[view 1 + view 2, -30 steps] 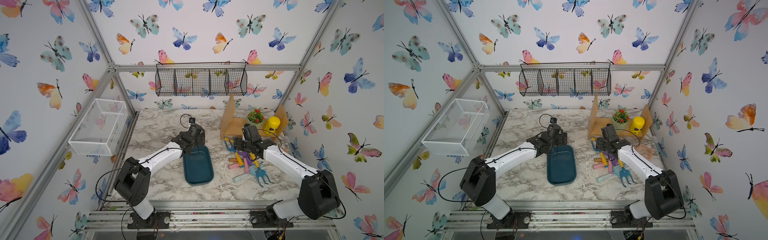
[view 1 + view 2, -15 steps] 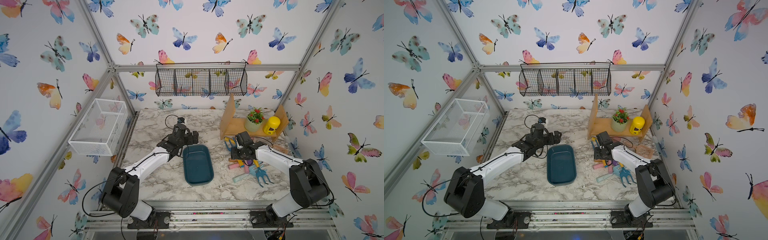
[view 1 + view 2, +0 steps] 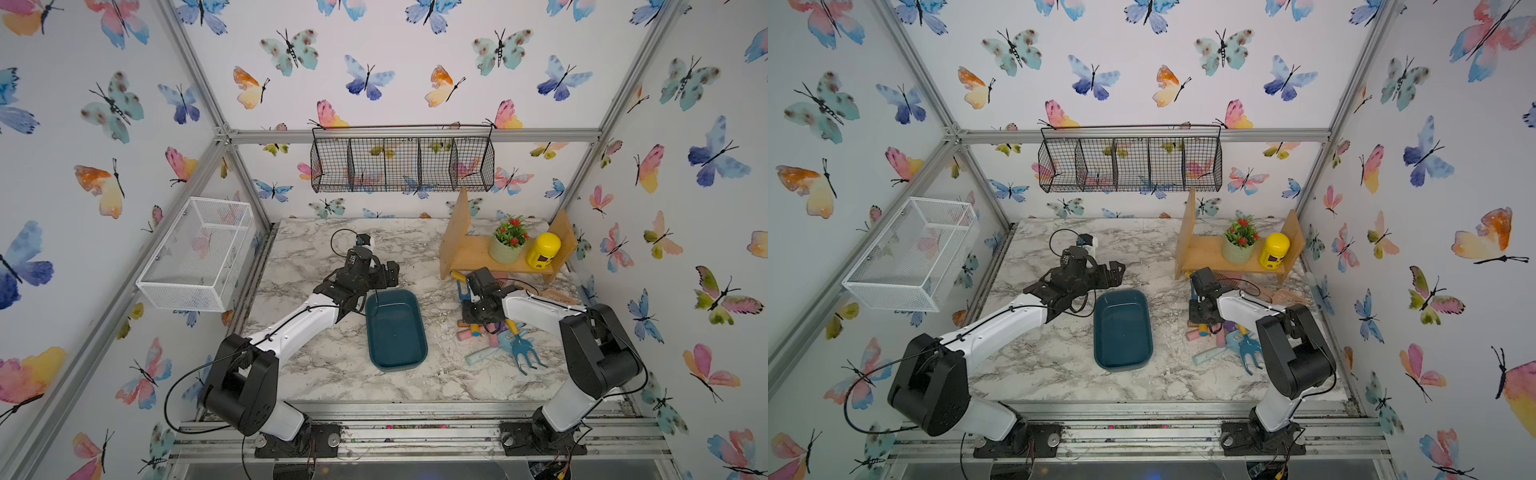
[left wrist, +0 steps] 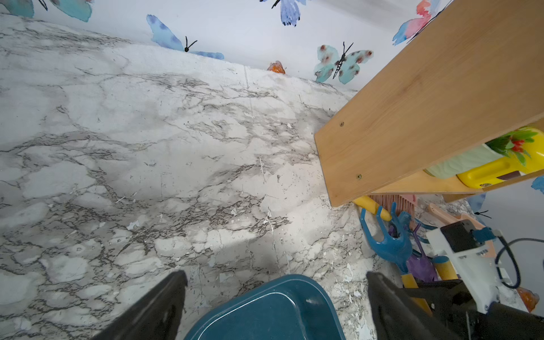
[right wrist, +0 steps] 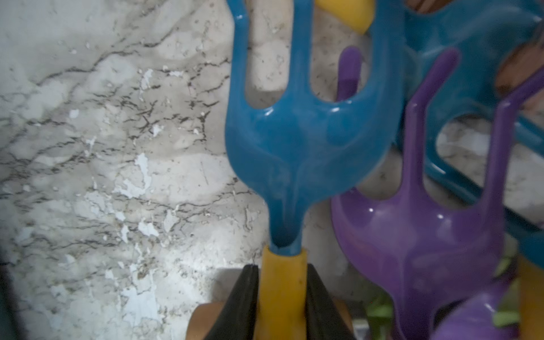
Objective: Put the rake into the storage box
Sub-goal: Pick up the rake at the center of the board.
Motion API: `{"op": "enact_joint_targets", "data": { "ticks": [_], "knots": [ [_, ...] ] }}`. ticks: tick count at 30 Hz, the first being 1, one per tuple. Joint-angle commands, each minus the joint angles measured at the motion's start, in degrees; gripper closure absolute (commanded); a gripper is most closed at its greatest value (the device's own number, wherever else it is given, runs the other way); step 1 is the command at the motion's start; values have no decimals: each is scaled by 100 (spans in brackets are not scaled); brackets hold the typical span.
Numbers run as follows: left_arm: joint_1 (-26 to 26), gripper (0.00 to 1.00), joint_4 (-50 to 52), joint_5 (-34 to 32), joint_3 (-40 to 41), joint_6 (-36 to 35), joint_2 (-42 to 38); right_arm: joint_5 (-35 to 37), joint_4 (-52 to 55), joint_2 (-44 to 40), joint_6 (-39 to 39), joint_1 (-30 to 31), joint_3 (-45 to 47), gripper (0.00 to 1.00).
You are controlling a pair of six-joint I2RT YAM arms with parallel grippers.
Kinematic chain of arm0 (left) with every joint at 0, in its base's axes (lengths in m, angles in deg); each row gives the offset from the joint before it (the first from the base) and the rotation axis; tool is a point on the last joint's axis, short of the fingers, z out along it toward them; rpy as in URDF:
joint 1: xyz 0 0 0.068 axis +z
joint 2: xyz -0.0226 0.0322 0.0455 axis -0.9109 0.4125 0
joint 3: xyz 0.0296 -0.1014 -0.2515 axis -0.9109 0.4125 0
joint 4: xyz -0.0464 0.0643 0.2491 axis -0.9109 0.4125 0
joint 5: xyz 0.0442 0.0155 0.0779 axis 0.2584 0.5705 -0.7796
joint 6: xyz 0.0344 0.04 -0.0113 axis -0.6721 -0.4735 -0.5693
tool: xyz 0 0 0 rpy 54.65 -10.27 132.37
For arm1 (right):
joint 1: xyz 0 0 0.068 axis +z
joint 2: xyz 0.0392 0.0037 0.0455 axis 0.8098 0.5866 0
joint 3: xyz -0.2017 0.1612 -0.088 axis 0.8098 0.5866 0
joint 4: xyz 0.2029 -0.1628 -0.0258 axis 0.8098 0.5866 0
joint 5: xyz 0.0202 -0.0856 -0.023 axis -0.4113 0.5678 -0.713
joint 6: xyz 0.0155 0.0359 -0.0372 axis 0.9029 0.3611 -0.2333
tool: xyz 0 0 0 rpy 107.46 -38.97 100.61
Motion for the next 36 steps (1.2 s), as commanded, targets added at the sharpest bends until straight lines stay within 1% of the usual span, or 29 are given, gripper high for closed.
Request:
{"op": "enact_joint_targets", "data": {
  "ticks": [1, 3, 5, 8, 11, 13, 17, 19, 21, 28, 29, 32, 36],
  "knots": [
    [34, 2, -96, 356, -15, -25, -92, -43, 31, -66, -30, 39, -122, 82],
    [35, 2, -103, 559, -71, -51, -15, -282, -13, -241, -21, 39, -172, 87],
    [32, 2, -97, 871, -171, -67, 101, -599, -78, -435, 8, 39, -235, 91],
    [32, 2, -153, 1660, -317, -165, 320, -1270, -371, -833, 134, 93, -266, 96],
    [25, 2, -438, 2426, -300, -150, 467, -1730, -620, -1096, 181, 237, -338, 98],
    [29, 2, -805, 3007, -149, -50, 471, -1856, -656, -1141, 111, 426, -503, 98],
    [26, 2, -1547, 3721, 132, 98, 400, -2087, -496, -901, -138, 879, -1027, 98],
    [28, 2, -1570, 3883, 91, 82, 409, -2141, -400, -740, -237, 1053, -1224, 98],
    [36, 2, -1607, 3912, 83, 84, 387, -2152, -336, -603, -343, 1191, -1371, 98],
    [102, 1, -1641, 3853, -32, 58, 465, -2294, -331, -625, -504, 1336, -1379, 98],
    [131, 5, -1637, 3851, -71, 77, 522, -2330, -351, -669, -522, 1347, -1354, 98],
    [232, 32, -1747, 3821, -111, 226, 651, -2428, -400, -770, -548, 1374, -1296, 98],
    [311, 53, -1816, 3783, -102, 347, 758, -2541, -446, -842, -540, 1410, -1287, 98]
  ]
}}
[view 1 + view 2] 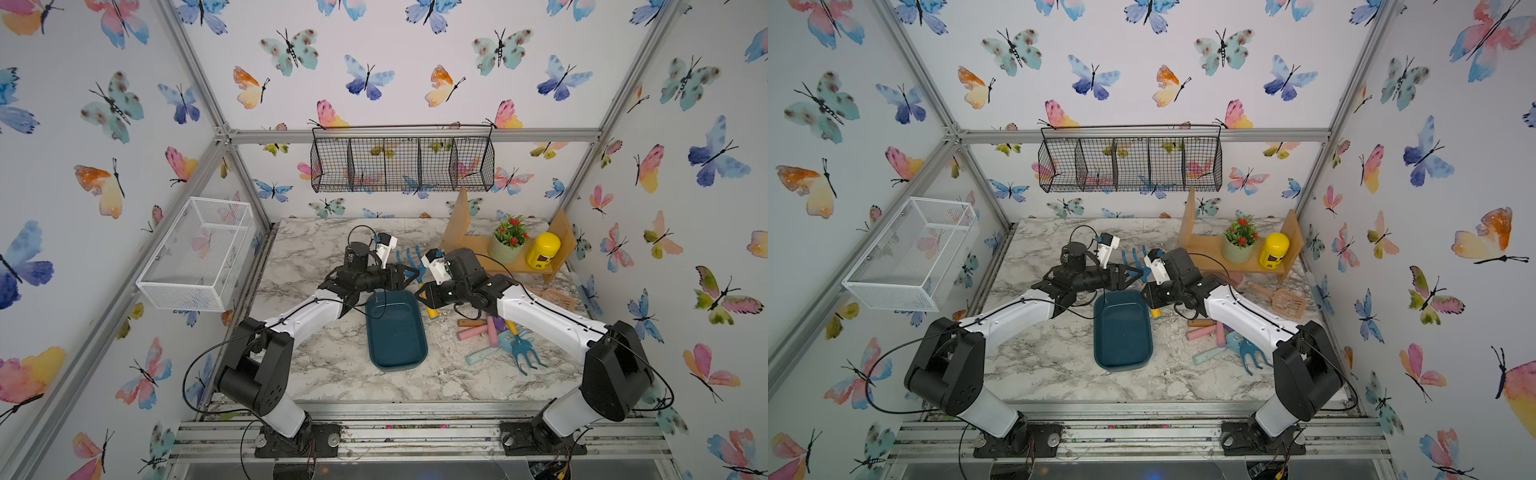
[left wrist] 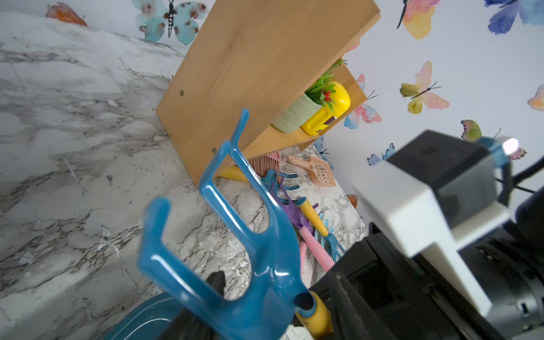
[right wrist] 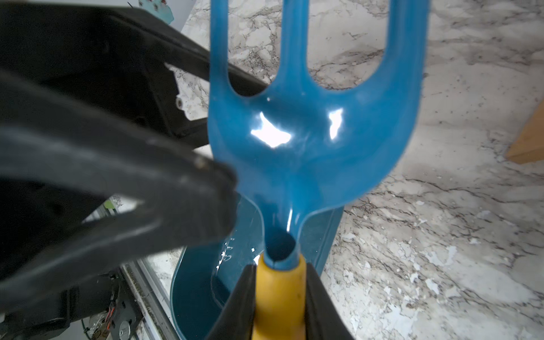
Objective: Put the rake into the storage box
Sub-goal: Pick up the rake at the center of the board.
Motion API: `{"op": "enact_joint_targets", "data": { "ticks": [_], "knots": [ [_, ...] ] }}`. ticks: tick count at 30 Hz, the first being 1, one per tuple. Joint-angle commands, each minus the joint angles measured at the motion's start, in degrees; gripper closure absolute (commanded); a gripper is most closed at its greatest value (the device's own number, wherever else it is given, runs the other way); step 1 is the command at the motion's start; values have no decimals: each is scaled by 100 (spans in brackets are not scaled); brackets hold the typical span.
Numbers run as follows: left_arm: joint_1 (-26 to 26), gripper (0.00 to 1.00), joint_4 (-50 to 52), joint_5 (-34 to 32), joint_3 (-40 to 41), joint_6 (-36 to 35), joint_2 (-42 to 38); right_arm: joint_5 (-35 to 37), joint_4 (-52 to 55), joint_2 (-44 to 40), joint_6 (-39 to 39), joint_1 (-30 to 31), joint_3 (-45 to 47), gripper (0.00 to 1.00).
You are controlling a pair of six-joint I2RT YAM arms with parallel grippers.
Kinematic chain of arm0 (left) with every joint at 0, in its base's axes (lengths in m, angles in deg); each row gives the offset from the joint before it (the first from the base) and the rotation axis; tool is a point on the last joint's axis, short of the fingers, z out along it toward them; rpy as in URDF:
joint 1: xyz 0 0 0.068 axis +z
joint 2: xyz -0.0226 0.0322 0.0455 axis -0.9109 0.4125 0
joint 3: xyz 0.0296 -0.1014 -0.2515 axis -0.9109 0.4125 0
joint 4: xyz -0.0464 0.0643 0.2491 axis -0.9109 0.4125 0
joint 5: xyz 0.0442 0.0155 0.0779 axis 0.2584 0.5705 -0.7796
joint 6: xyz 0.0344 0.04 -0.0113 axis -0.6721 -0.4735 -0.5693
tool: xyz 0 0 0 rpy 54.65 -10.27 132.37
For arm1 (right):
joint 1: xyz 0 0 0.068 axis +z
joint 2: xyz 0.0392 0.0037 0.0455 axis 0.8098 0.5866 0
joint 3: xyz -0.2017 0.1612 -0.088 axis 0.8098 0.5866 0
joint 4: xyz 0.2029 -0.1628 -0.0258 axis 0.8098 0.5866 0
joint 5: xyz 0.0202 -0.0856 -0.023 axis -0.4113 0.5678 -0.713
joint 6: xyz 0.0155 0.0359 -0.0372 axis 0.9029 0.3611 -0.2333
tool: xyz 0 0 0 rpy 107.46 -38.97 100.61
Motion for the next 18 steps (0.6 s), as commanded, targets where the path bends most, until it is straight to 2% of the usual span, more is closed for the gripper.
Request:
{"op": "enact_joint_targets", "data": {
  "ticks": [1, 7, 9, 13, 14, 15, 18],
  "knots": [
    [59, 58, -261, 122, -106, 113, 105, -281, -75, -184, -122, 79, 3, 98],
    [59, 94, -309, 41, 44, 218, 37, -203, -54, -150, -114, 105, -65, 98],
    [69, 100, -16, -37, -27, 158, 19, -144, -14, -129, -122, 113, -118, 97],
    [88, 100, 528, -245, 48, -129, -237, 276, 52, -163, -21, 115, -243, 60],
    [89, 100, 664, -349, 111, -225, -341, 456, 40, -203, 21, 115, -257, 46],
    [93, 100, 763, -429, 180, -301, -441, 620, -11, -255, 55, 114, -252, 36],
    [103, 100, 1165, -667, 367, -510, -668, 1245, -235, -449, 214, 114, -208, 12]
  ]
}}
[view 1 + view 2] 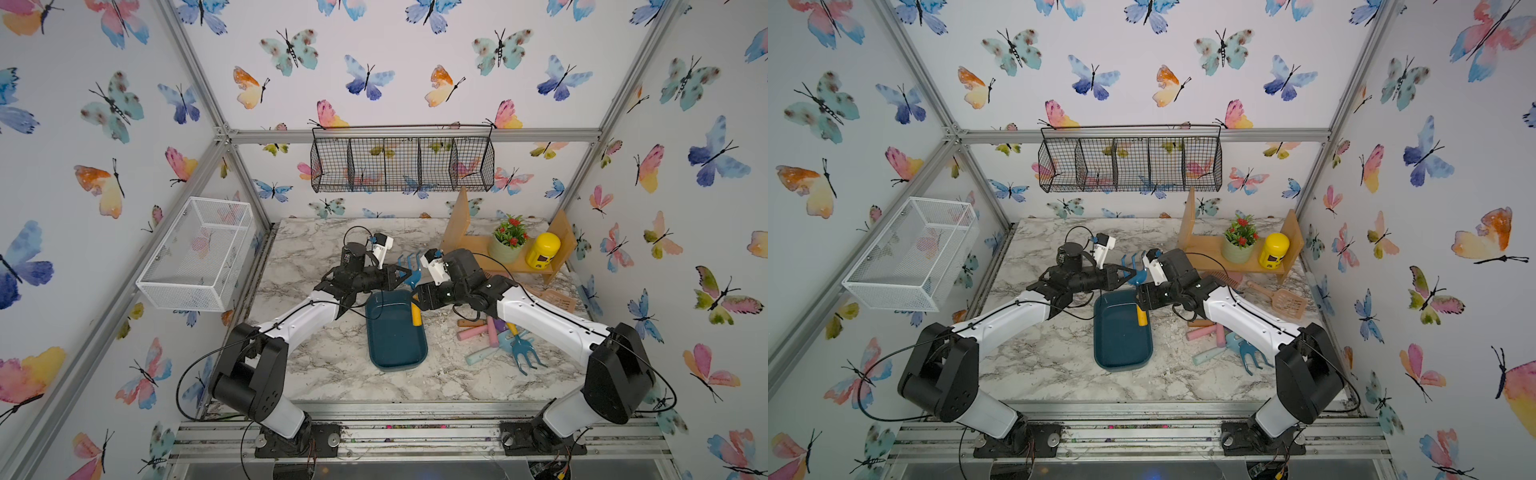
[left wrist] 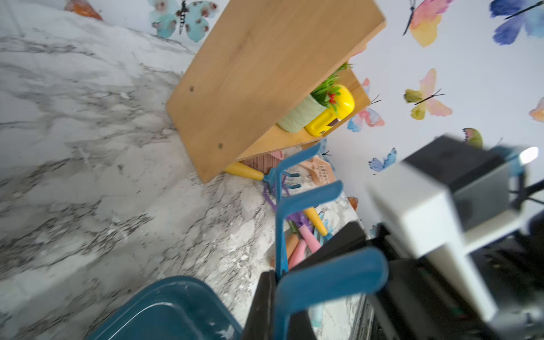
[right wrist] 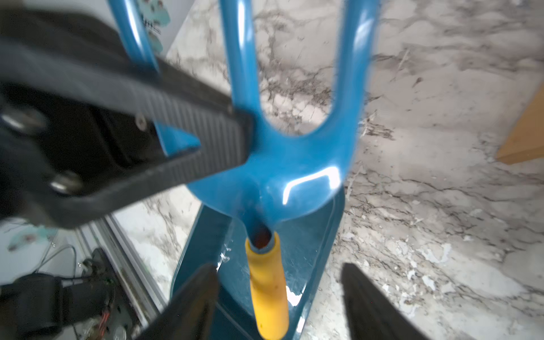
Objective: Put the rake into the storage box
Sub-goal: Place the rake in the storage box.
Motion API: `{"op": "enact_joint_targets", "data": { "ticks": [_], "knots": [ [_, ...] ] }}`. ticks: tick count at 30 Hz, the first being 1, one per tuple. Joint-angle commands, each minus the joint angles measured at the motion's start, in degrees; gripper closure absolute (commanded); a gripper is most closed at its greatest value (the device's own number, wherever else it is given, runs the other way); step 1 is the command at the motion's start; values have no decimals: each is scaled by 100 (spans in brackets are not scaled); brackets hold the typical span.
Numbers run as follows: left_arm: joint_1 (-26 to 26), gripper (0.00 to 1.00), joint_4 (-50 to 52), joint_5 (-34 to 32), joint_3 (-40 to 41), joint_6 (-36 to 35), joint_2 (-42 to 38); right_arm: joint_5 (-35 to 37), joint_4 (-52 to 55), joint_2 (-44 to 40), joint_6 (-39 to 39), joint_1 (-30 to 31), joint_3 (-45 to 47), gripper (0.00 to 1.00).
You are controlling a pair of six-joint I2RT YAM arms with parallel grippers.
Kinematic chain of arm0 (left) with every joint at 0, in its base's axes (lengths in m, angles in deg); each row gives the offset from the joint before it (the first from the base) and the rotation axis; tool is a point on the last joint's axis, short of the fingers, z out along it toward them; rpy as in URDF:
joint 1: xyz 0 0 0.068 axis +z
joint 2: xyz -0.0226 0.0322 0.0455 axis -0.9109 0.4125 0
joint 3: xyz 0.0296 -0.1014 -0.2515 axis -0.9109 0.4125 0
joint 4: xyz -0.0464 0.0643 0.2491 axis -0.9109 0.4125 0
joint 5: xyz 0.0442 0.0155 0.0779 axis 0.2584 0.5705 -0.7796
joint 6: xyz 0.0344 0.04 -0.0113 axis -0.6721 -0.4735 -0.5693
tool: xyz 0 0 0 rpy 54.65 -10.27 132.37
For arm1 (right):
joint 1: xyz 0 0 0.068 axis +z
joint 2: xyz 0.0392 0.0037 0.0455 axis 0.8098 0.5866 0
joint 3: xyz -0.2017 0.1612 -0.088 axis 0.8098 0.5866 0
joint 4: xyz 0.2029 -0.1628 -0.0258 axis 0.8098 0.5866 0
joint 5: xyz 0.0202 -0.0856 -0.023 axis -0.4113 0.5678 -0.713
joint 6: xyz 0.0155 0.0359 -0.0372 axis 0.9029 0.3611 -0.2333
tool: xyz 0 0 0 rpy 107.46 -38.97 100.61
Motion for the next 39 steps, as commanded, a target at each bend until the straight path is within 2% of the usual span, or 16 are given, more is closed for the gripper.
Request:
{"op": "enact_joint_targets", "data": {
  "ticks": [1, 5, 8, 16, 18, 22, 25, 26, 31, 35, 39],
  "knots": [
    [38, 100, 830, -495, 243, -501, -368, 984, -272, -343, 237, 29, -162, 9],
    [41, 100, 1246, -932, 536, -663, -540, 2009, -285, -432, 359, 29, -252, 6],
    [31, 100, 1391, -919, 643, -734, -548, 2518, -114, -364, 439, 29, -425, 6],
    [33, 100, 1514, -749, 906, -506, -246, 2838, 341, -58, 641, 28, -707, 6],
    [37, 89, 1568, -723, 892, -454, -92, 2932, 458, -36, 737, 27, -701, 6],
    [38, 47, 1794, -753, 765, -431, 158, 3146, 664, -86, 896, 29, -608, 6],
    [28, 30, 2049, -1000, 626, -434, 250, 3248, 705, -187, 1025, 29, -452, 6],
    [30, 28, 2136, -1112, 585, -422, 269, 3244, 705, -217, 1045, 29, -409, 6],
    [27, 29, 2862, -1996, 132, -242, 223, 3301, 717, -419, 1250, 29, -136, 7],
    [4, 31, 3344, -2451, -396, 2, 46, 3334, 740, -475, 1284, 29, -33, 7],
    [-30, 33, 4096, -3433, -944, 209, -46, 3358, 746, -411, 1184, 27, -56, 7]
  ]
}}
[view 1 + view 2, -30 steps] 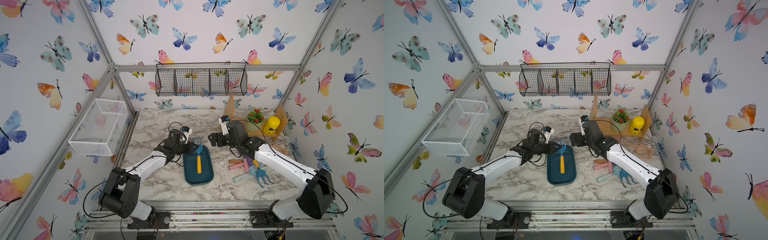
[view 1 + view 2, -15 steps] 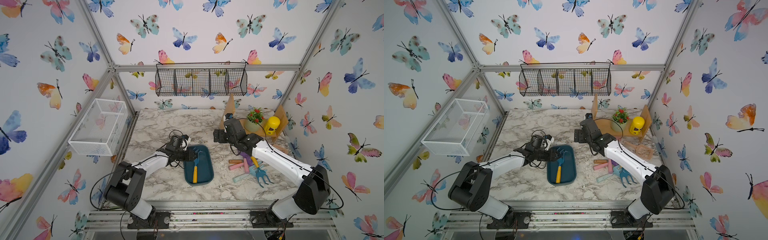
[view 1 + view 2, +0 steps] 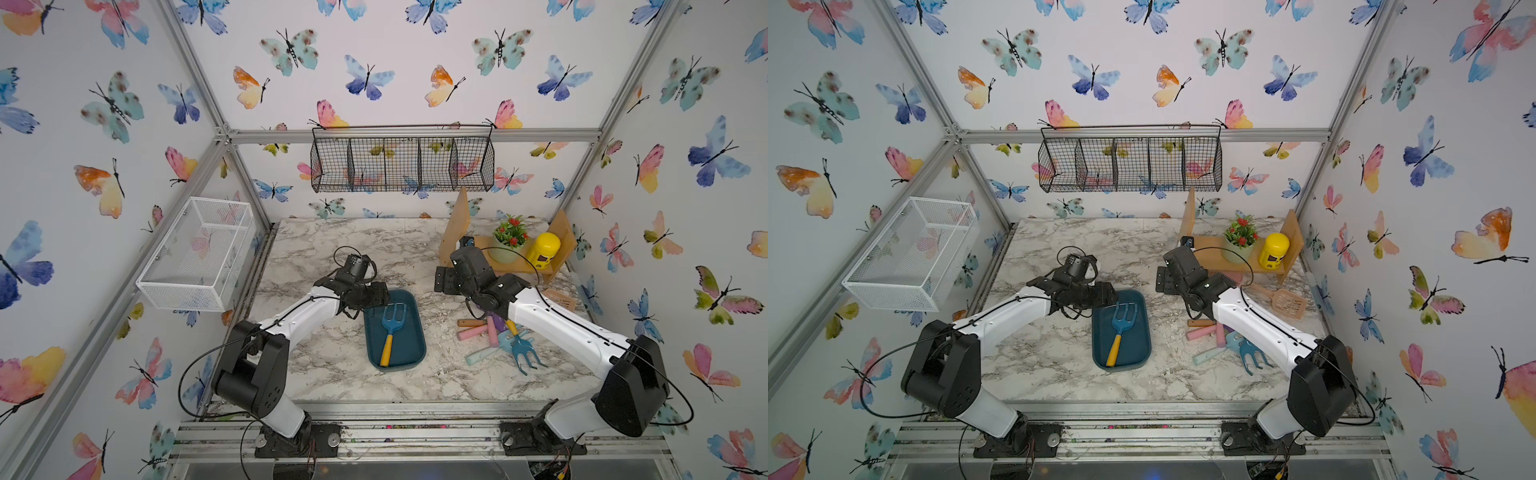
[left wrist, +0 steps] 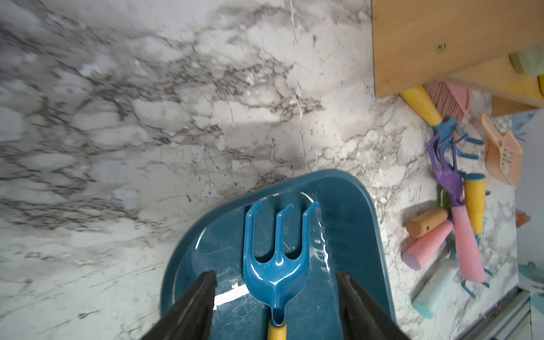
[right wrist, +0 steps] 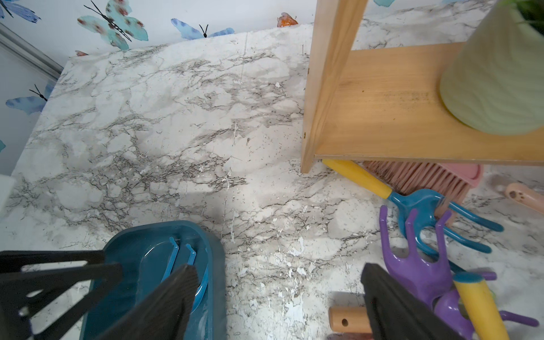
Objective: Put the rake into the storage box
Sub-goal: Place the rake in the storage box, then adjust the storage box at the center of the board.
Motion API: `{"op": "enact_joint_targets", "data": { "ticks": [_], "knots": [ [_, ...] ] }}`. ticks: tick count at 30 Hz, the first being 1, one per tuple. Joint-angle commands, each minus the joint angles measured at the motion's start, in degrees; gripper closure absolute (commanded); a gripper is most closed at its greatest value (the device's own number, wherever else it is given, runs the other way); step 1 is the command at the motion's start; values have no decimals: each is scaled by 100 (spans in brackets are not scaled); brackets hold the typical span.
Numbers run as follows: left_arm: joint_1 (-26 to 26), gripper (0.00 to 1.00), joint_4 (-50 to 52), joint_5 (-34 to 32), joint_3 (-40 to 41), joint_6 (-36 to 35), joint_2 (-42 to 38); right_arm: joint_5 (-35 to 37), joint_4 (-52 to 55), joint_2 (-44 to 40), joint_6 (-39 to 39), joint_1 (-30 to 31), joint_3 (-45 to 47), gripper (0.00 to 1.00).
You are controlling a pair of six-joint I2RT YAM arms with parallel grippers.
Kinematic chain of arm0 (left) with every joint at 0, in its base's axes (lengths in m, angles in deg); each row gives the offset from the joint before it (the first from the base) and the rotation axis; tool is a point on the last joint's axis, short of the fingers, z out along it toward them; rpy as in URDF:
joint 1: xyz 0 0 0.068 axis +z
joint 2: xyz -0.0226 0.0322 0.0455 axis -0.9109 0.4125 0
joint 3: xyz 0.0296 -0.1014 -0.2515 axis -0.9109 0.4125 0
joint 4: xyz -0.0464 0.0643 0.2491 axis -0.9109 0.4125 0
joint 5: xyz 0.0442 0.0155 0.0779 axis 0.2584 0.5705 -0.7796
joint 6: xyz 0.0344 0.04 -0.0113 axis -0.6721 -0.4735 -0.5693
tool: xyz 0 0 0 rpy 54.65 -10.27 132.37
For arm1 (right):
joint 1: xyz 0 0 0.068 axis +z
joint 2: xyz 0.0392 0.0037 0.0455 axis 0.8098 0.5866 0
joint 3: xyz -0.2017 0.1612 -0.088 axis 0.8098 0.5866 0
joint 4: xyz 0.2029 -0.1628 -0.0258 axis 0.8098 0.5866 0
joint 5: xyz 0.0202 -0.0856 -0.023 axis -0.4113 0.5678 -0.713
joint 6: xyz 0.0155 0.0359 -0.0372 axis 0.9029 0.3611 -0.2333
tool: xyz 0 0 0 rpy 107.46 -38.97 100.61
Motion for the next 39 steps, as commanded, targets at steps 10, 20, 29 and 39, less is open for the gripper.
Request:
{"op": "enact_joint_targets", "data": {
  "ticks": [10, 20, 29, 39],
  "knots": [
    [-40, 32, 1402, -1560, 3, 63, 90, 62, 20, 269, -51, 28, -118, 8],
    [-35, 80, 1317, -1171, -318, -227, 1039, 61, -32, 379, -162, 29, -218, 13],
    [16, 85, 1715, -1858, -1616, -686, 1865, 174, 44, 441, -29, 27, -54, 18],
    [165, 56, 1816, -1898, -2471, -607, 2317, 789, 1022, 366, 845, -128, 652, 14]
  ]
}}
